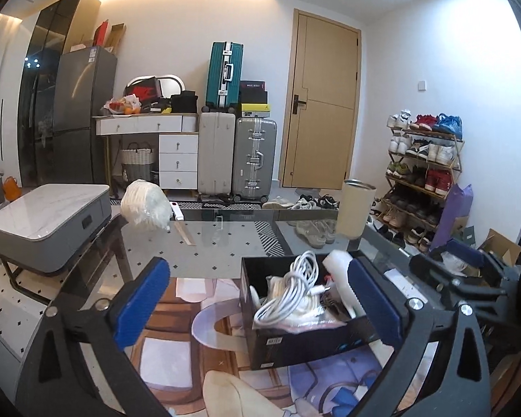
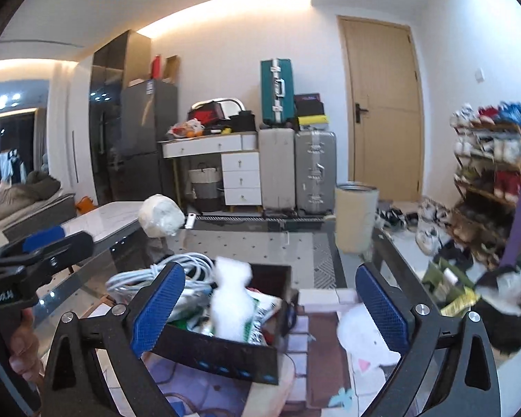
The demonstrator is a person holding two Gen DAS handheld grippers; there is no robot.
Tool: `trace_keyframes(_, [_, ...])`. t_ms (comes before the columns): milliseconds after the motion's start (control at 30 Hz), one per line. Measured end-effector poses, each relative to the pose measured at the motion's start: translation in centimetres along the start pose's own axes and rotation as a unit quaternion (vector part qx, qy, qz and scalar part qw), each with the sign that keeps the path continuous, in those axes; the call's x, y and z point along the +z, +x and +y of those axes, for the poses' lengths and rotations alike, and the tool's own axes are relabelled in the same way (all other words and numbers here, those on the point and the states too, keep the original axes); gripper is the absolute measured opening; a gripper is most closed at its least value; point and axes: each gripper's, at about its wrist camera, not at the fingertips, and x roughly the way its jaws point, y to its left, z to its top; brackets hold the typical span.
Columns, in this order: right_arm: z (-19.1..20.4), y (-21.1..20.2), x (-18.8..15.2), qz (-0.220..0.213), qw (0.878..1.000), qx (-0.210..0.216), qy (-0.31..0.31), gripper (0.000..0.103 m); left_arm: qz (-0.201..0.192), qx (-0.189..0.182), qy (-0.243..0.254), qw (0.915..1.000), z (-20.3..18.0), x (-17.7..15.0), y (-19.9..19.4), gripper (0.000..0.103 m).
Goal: Organize soft objects
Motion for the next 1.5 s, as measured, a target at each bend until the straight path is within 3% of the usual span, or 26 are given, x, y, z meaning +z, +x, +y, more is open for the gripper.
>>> trace_keyframes(300, [-0.3,-0.4,-2.2,-0.003,1.0,0.013,-0.028,0.1,-0.004,0.028,0.03,0.9992,-0.5,-2.0,0.2,0.103])
trace_keyframes(667, [0.2,-0.2,-2.9,0.003,0.999,0.021,-0.031,0.102,0.008,0.03,0.055,0.998,-1.5,-4.4,1.3,0.103])
trace_keyframes(900, [0.4,0.0,-2.9,0.007,0.999,0.023,-0.038,0.102,-0.011,0.047,0.055,0.9973,-1.8,-4.4,0.8,0.103])
trace_keyframes(1500, [0.6,0.2,-3.1,0.011,0.999,0.022,-0.041,0.102,-0.009,0.046,0.052,0.9975,-1.6,-4.4,0.8,0.103])
